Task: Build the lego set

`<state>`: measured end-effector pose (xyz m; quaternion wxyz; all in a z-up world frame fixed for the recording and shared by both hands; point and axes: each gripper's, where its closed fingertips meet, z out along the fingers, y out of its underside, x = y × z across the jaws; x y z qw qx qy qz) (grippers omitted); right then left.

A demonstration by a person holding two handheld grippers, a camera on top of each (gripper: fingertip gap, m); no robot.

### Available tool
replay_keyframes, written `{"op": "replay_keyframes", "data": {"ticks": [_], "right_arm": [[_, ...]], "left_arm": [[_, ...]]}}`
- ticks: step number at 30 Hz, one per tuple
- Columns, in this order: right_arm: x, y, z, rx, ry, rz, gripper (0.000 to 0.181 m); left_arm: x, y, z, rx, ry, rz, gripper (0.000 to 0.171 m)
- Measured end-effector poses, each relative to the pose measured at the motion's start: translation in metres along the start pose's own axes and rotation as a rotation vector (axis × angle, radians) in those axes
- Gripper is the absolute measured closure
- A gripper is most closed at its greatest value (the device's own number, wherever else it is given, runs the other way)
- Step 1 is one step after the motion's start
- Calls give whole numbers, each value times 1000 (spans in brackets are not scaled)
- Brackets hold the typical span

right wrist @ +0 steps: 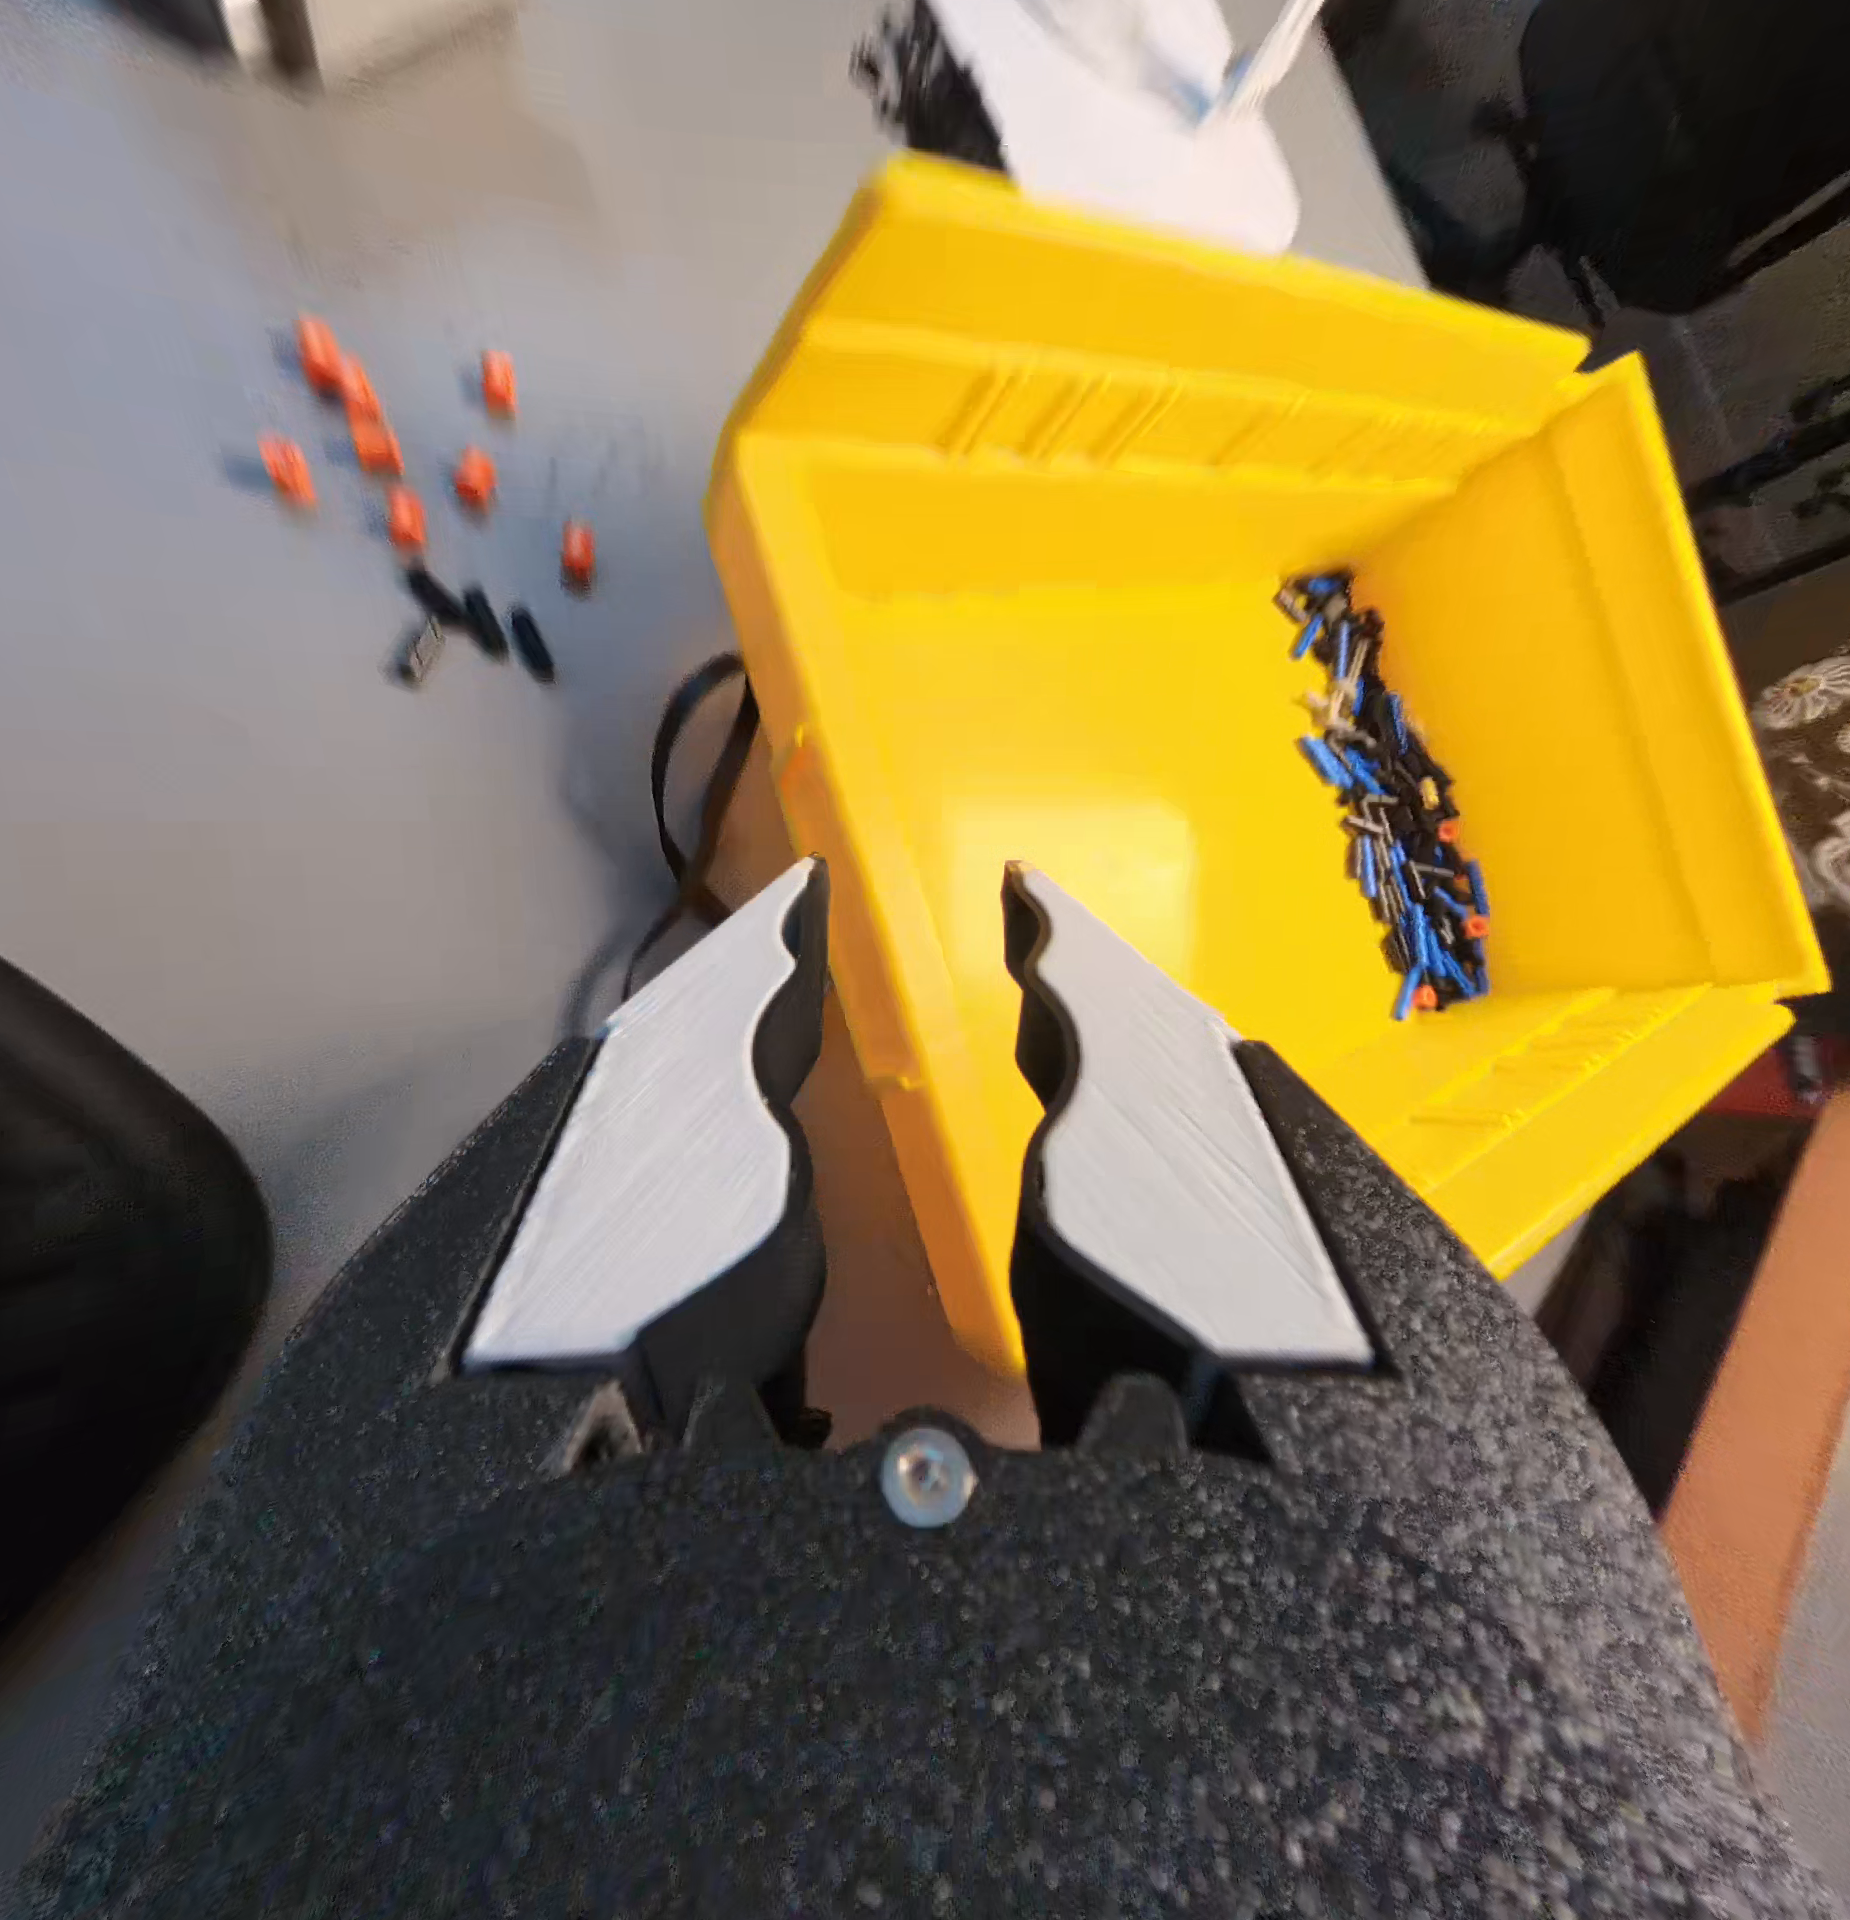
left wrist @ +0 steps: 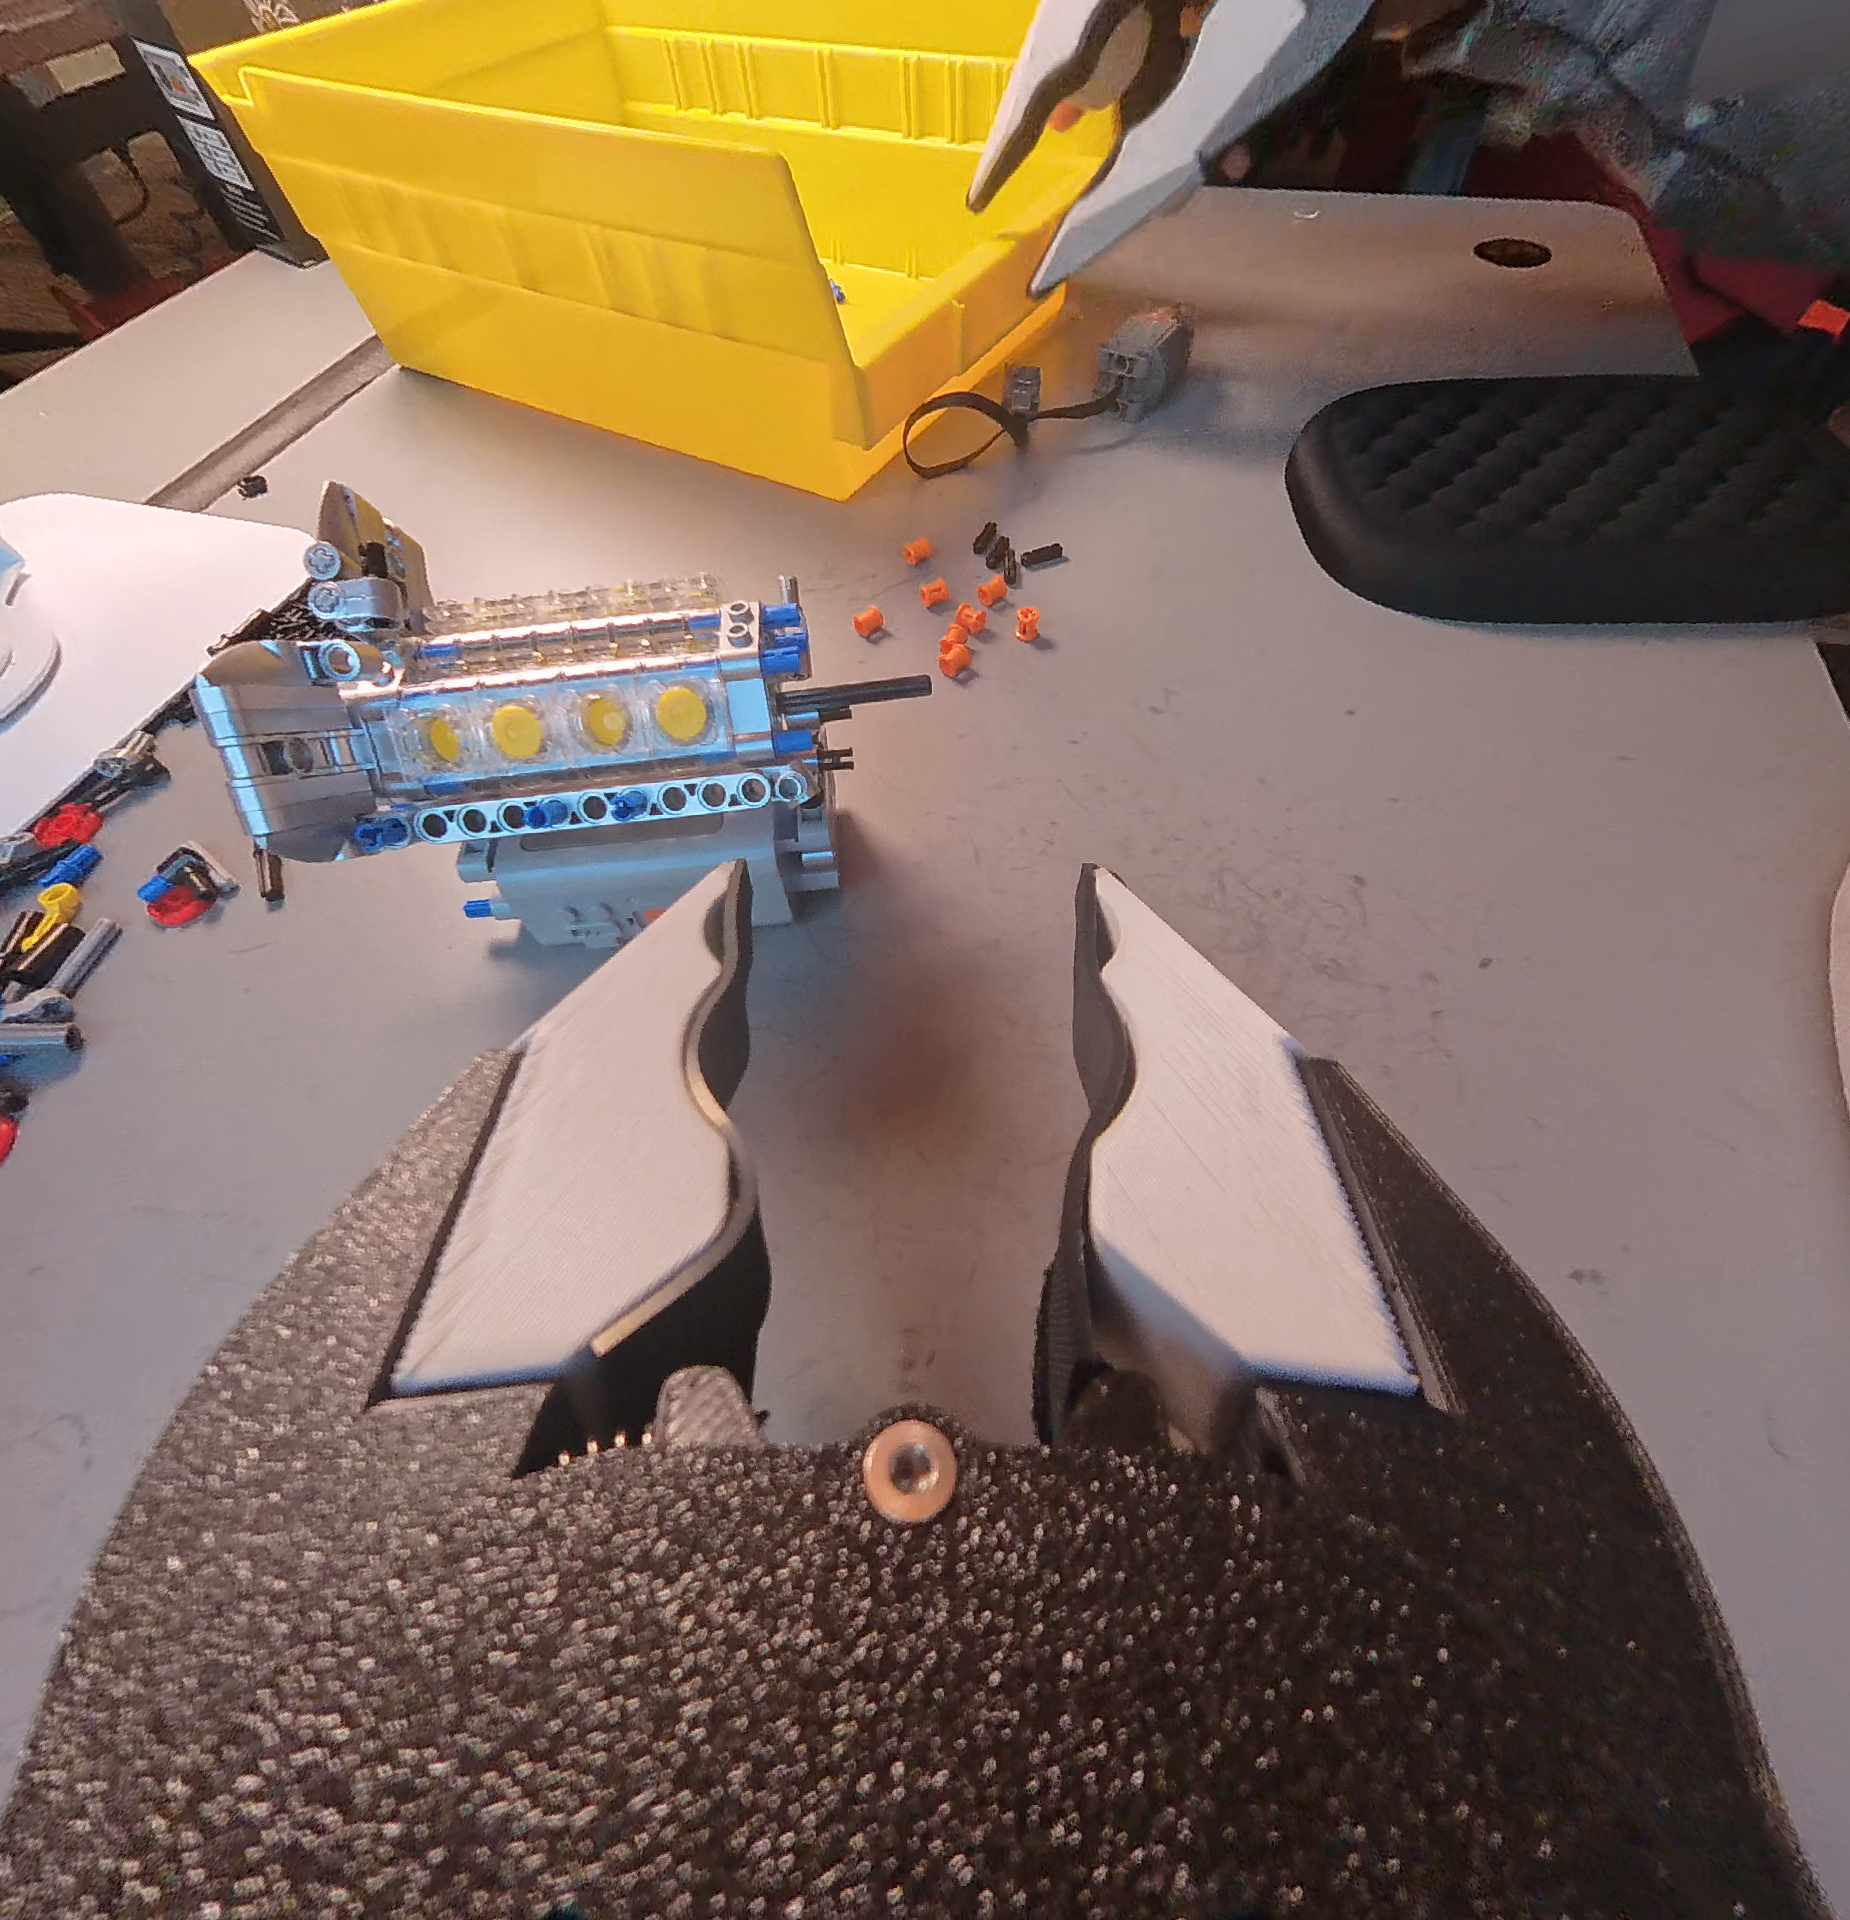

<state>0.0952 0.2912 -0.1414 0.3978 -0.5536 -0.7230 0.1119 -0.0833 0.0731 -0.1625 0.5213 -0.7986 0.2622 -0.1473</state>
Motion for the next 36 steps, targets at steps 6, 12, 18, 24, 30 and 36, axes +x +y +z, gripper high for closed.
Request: {"op": "replay_keyframes", "data": {"ticks": [6,12,18,24,30,36], "right_arm": [[89,-53,-11,85,144,249,159],[147,-35,88,-165,162,428,166],[186,17,160,-275,268,684,171],[193,59,170,-340,318,769,171],[180,45,159,-264,285,744,176],[206,28,135,-89,332,872,170]], "left_arm": [[0,0,0,1,1,-1,111],[-4,-3,-3,23,-44,14,112],[-10,-5,-6,41,-97,19,112],[-10,-5,-6,43,-82,7,112],[-12,-6,-6,46,-85,-6,112],[-15,-4,-2,29,-95,-14,112]]}}
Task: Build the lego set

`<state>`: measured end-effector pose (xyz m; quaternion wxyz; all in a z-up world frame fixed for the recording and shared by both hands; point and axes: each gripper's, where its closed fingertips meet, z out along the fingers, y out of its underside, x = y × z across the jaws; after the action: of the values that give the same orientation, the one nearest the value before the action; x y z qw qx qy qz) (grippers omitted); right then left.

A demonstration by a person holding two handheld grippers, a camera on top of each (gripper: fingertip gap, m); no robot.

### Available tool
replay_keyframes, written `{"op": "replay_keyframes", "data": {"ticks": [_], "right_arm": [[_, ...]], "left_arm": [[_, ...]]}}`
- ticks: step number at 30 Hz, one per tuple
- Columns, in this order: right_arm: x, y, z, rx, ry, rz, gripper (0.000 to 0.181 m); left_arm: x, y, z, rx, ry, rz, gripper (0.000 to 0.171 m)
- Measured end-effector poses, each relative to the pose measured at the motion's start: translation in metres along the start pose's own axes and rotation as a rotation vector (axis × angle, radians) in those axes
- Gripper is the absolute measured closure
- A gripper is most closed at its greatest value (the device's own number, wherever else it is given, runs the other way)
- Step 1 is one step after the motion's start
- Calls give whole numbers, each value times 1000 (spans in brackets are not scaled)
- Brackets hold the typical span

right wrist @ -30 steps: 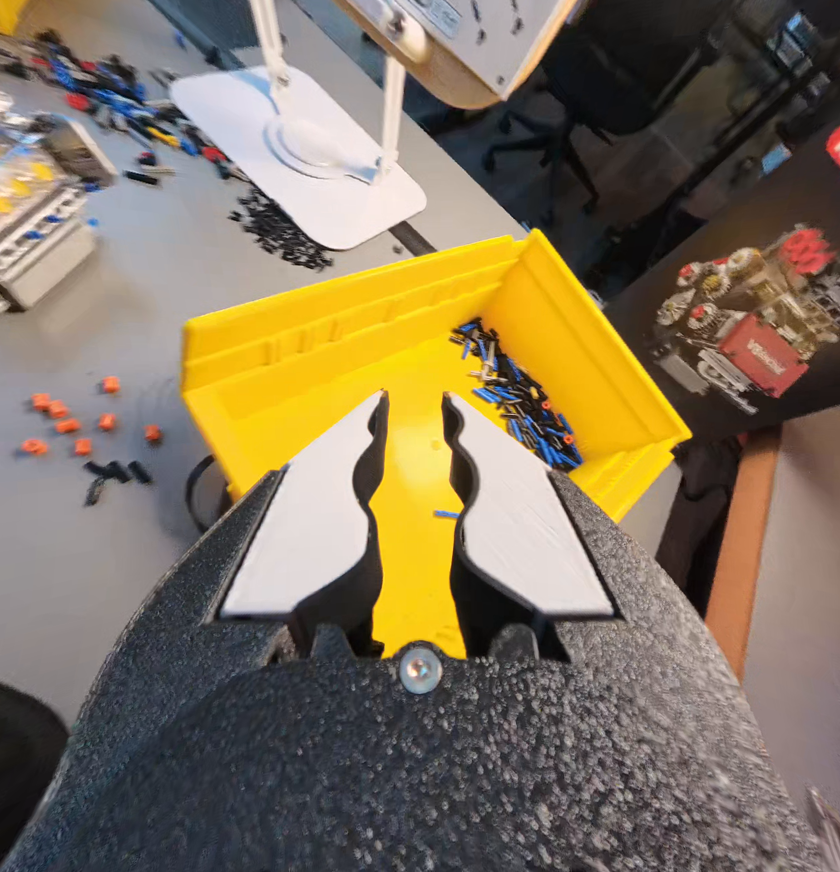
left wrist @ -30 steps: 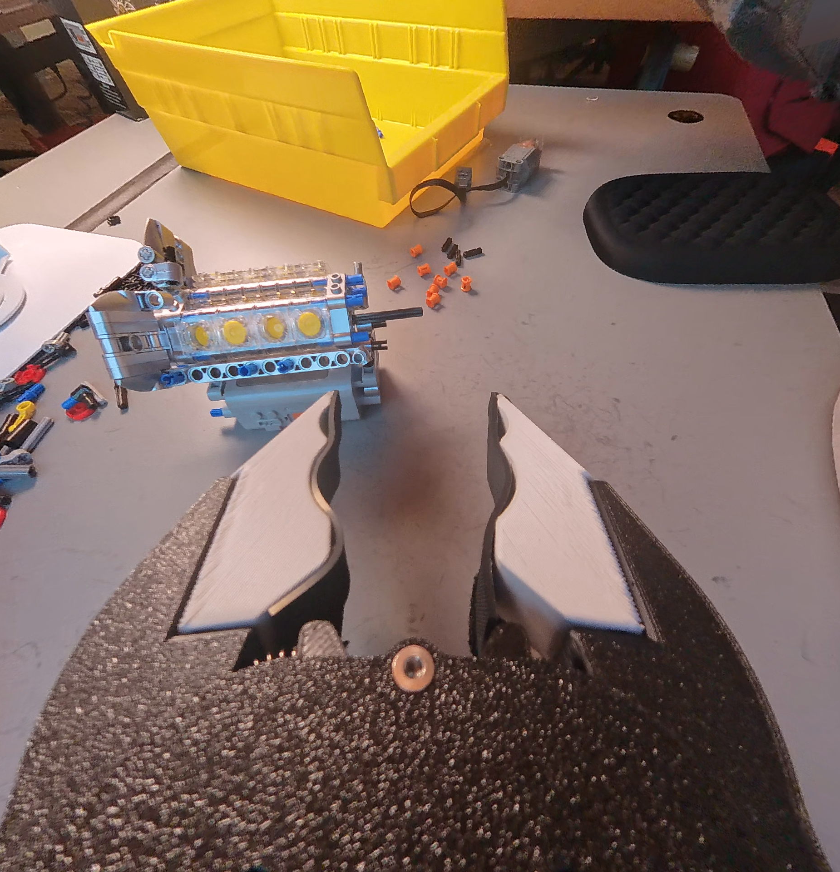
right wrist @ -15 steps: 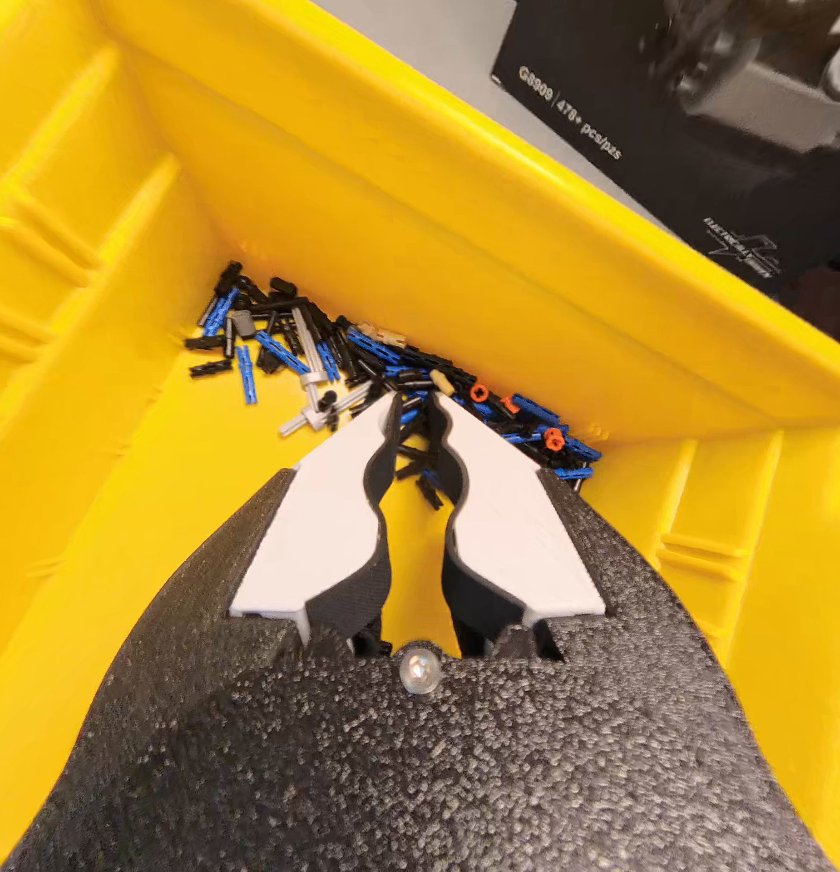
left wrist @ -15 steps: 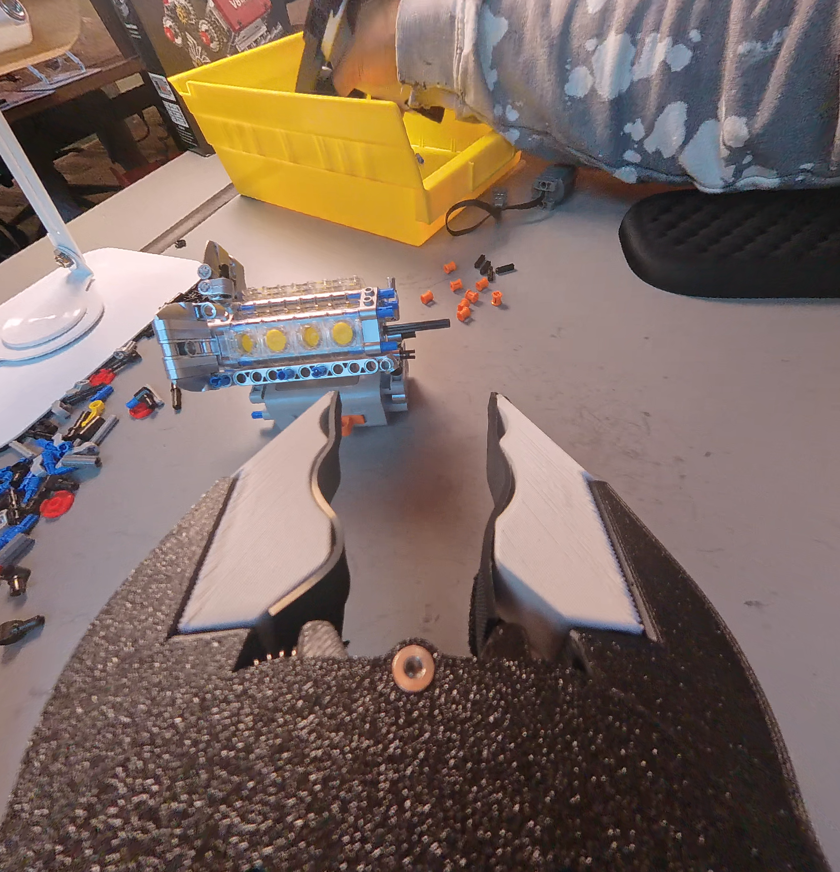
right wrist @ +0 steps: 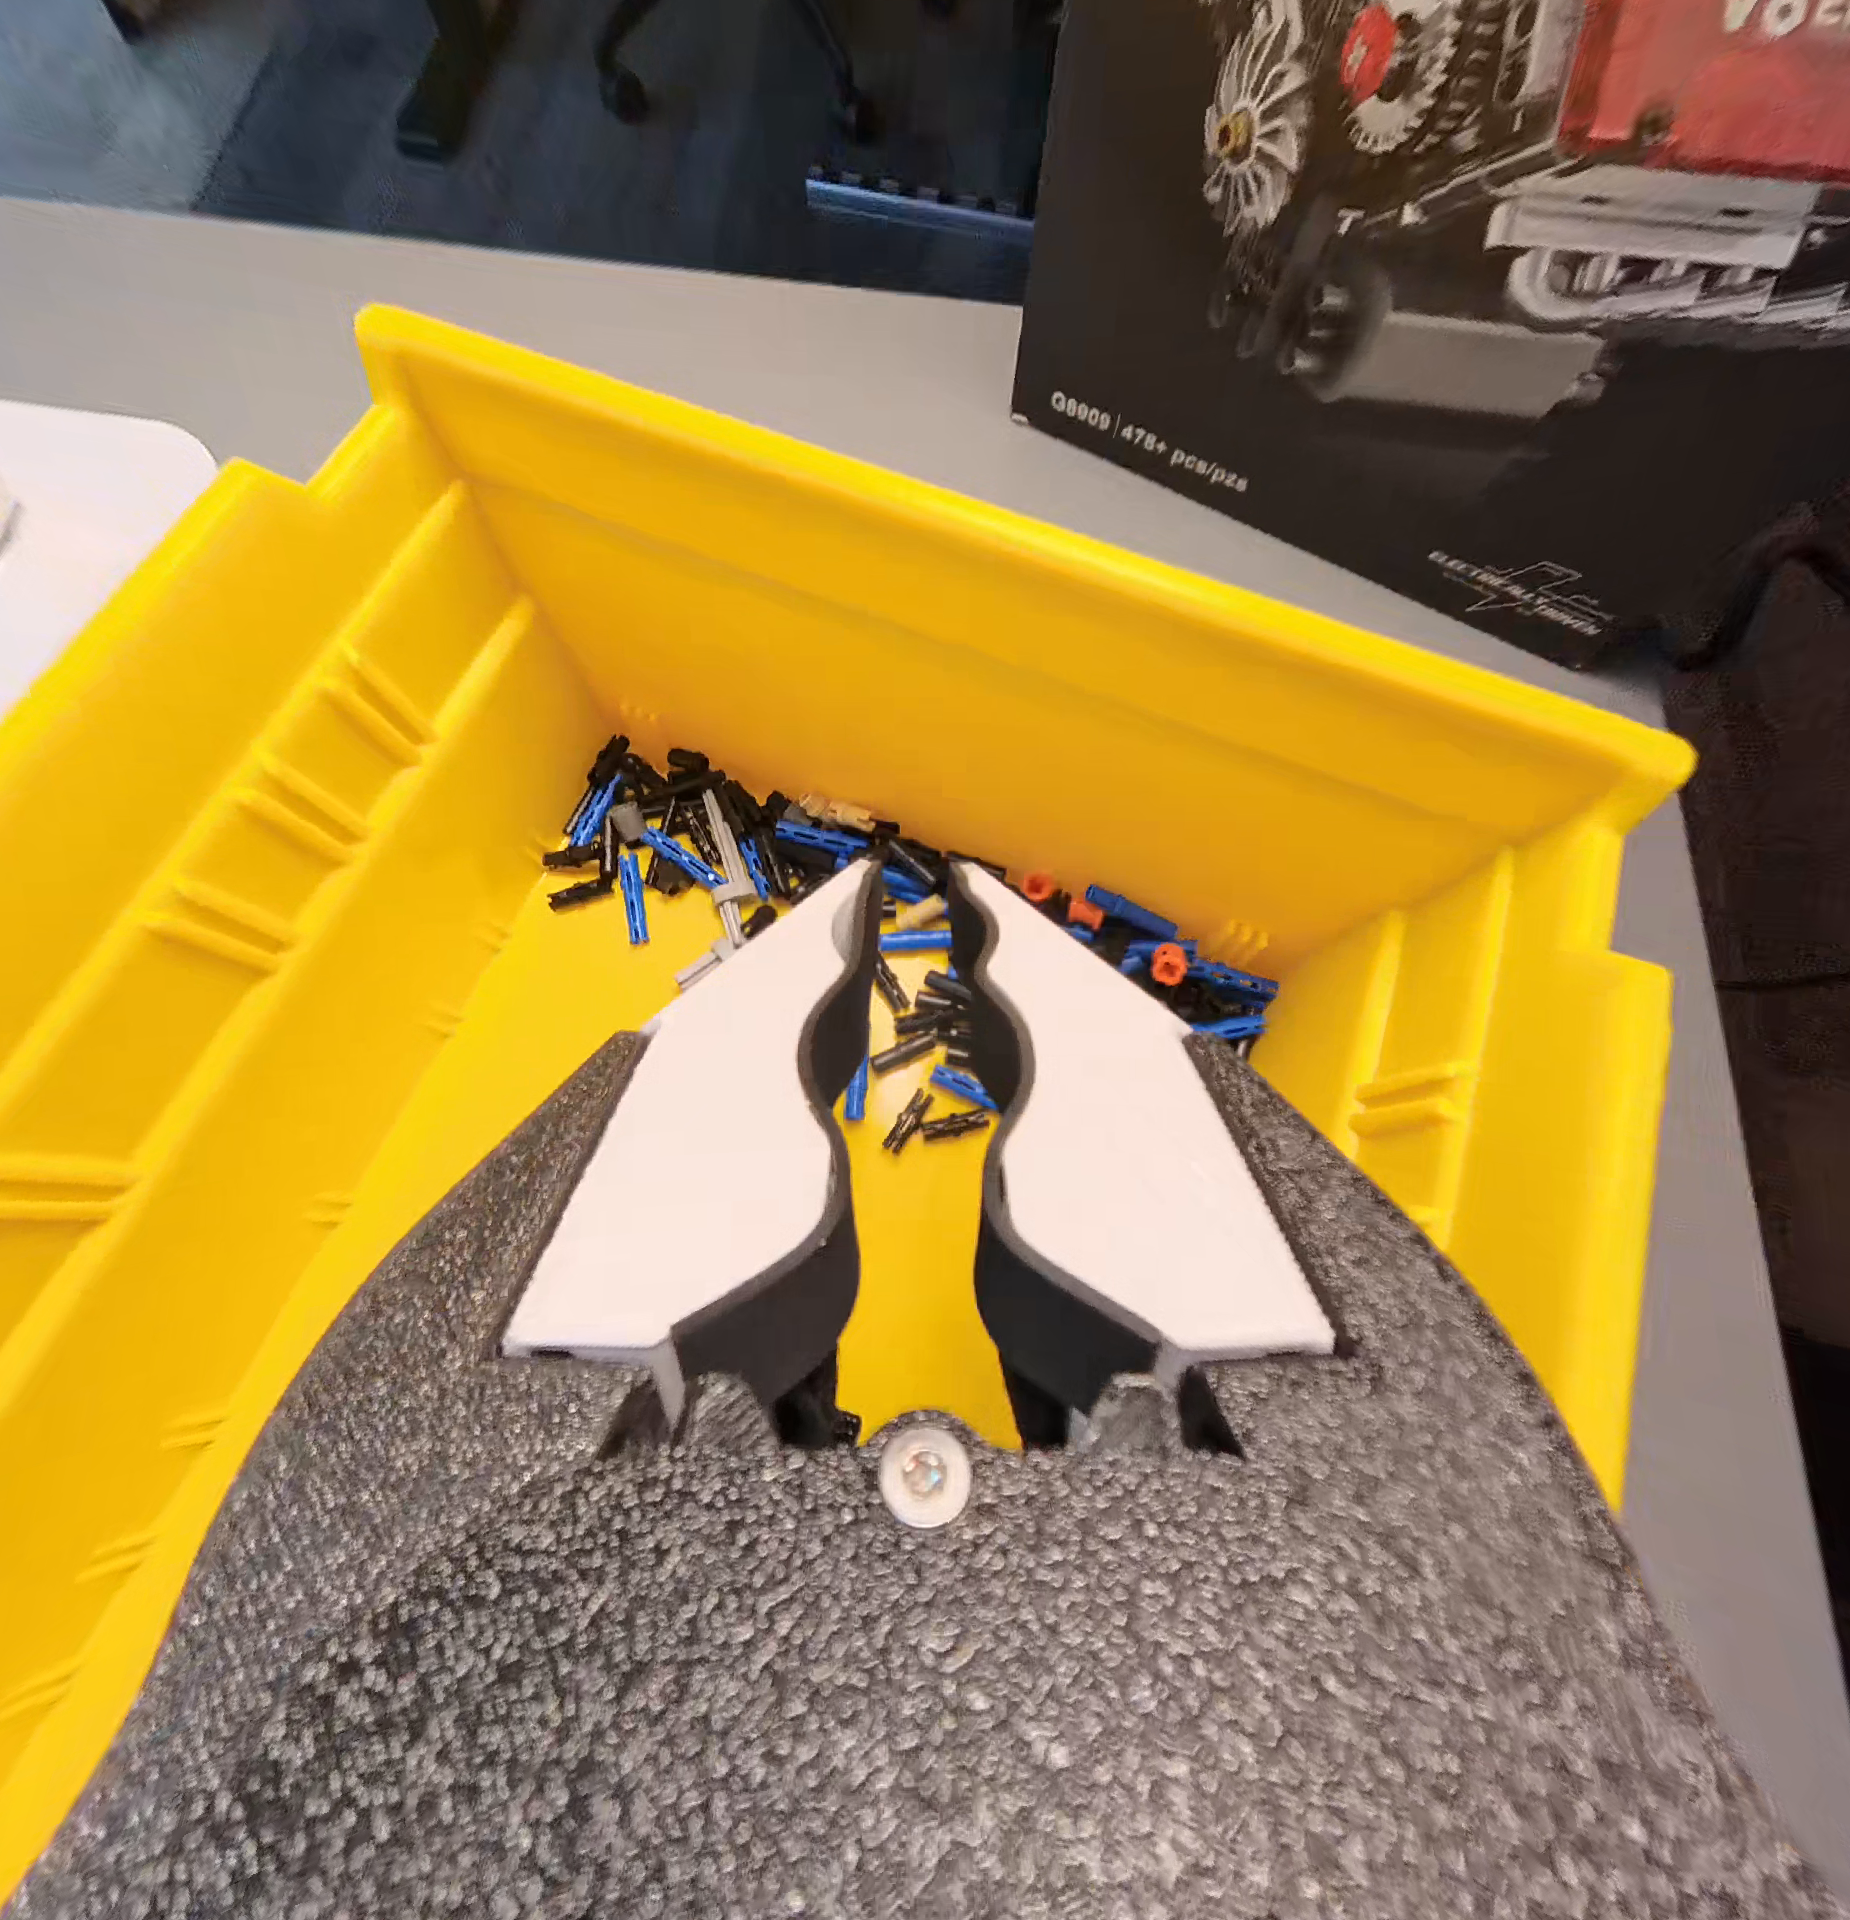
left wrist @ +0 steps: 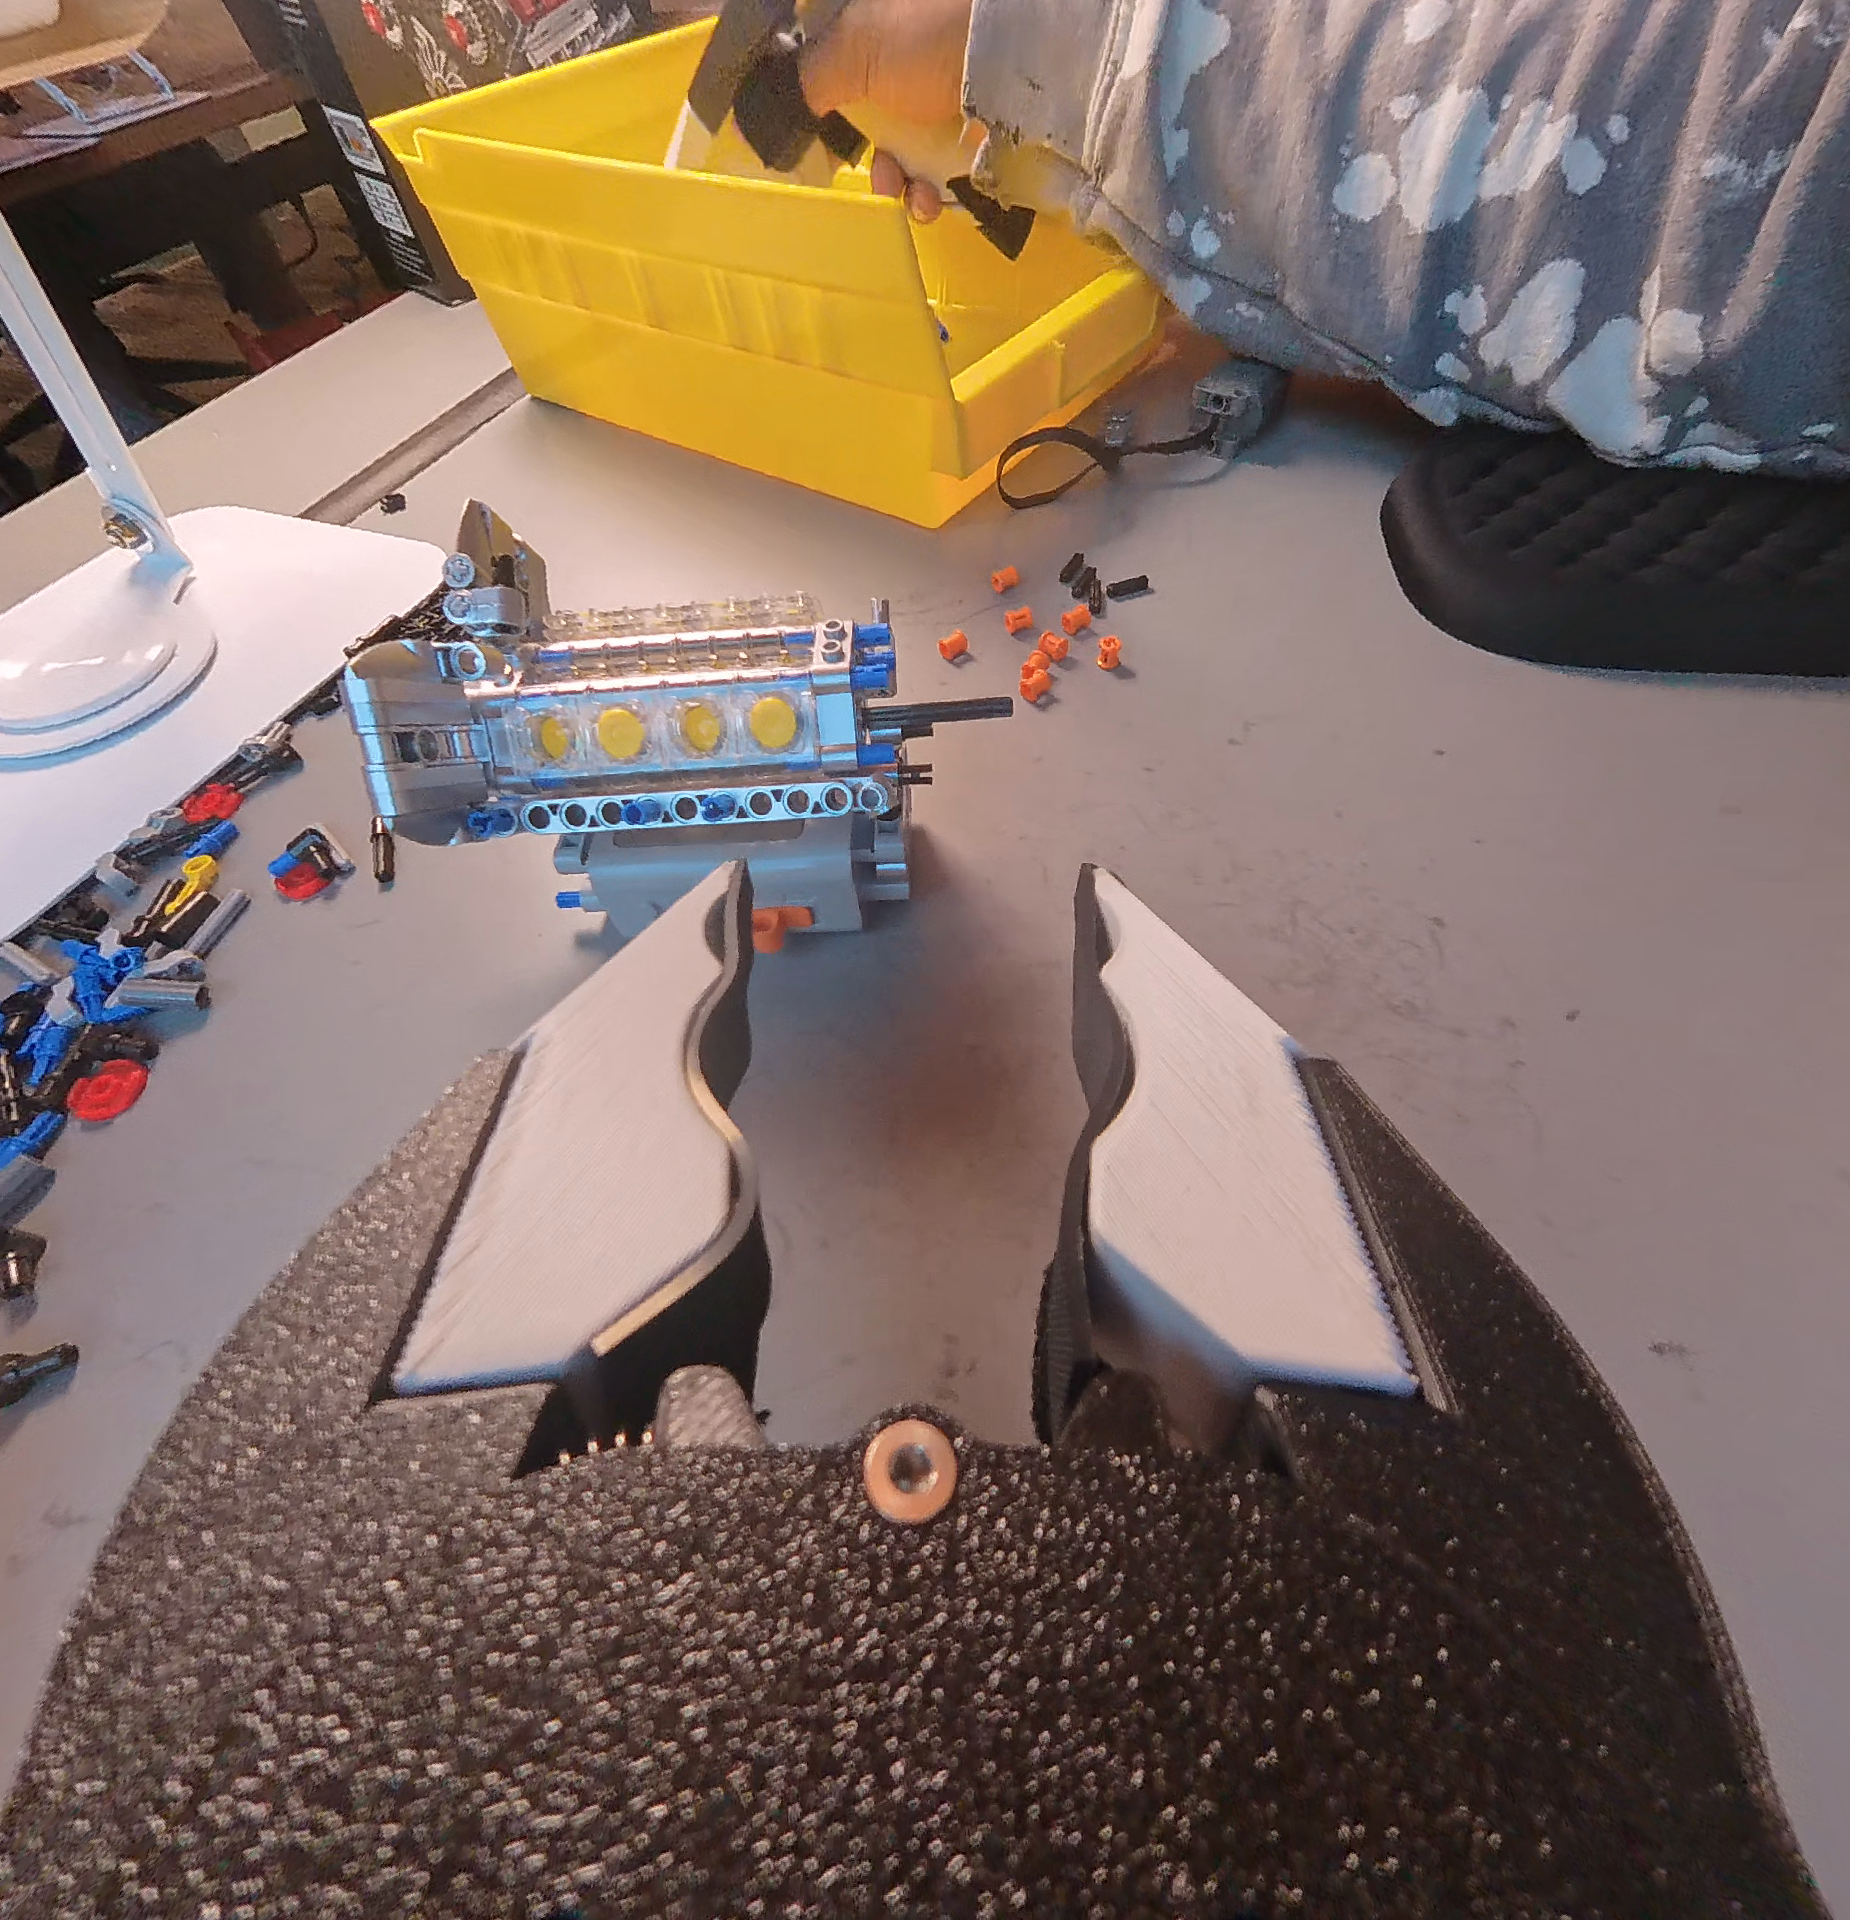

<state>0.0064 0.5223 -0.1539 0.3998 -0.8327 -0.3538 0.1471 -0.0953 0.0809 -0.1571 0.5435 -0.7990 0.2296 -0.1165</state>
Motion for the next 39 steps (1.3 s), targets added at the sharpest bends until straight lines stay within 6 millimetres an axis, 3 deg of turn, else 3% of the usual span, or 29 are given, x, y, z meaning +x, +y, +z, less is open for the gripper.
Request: {"op": "replay_keyframes", "data": {"ticks": [4,10,14,16,19,22,25,28,31,36,39], "right_arm": [[3,-5,3,-47,-3,-11,170],[12,23,32,-188,38,-34,171],[4,36,35,-256,-8,-18,176],[-2,31,28,-252,-42,-26,176],[8,7,10,-212,-1,-78,176],[22,-7,-3,-260,63,-197,175],[28,8,-3,-450,72,-383,176],[47,26,-1,-636,171,-643,179],[56,36,7,-734,226,-797,180],[40,52,16,-799,130,-838,181],[30,46,11,-764,61,-803,181]], "left_arm": [[1,0,0,1,-1,11,112],[6,-1,-1,5,14,42,112],[9,-1,-2,11,29,49,112],[10,-1,-2,13,37,50,112],[11,-1,-2,12,46,52,112],[12,-1,-2,9,54,52,112],[12,-1,-2,10,54,50,112],[11,-1,-3,12,48,52,112],[10,0,-3,11,46,48,112],[8,-1,-4,19,46,30,112],[7,-2,-5,26,51,14,112]]}}
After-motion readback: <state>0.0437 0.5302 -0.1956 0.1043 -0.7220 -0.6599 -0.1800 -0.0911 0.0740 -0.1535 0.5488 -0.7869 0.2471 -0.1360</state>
